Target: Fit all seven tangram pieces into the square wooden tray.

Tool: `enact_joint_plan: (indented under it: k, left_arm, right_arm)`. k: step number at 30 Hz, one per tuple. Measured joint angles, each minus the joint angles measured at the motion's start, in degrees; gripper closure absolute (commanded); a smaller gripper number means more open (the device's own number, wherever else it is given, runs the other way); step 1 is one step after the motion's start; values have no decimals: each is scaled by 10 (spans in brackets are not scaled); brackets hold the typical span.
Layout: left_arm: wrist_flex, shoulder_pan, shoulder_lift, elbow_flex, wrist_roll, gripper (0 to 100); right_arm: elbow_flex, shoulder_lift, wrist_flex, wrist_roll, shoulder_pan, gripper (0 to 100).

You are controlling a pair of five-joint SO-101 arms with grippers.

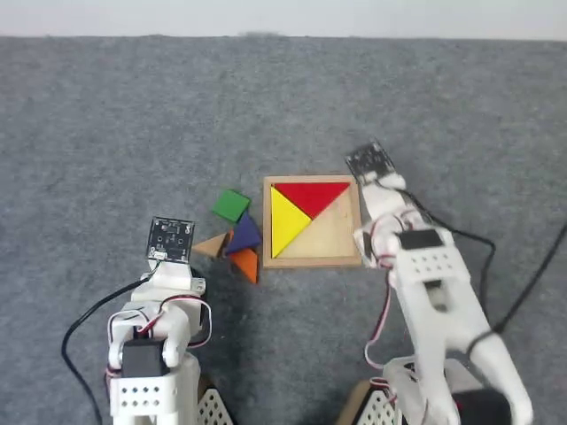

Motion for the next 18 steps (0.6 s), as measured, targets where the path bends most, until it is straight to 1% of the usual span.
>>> enact_joint_plan:
  k: [5,12,18]
  left_arm:
    - [0,0,0,0,0,953]
    - [0,0,0,0,0,953]
    - [0,2,0,0,0,953]
  right_arm:
    - [70,-62,12,-2,13,990]
    - [116,-70,-21,-46,11,990]
    - [139,-80,-25,-52,16,990]
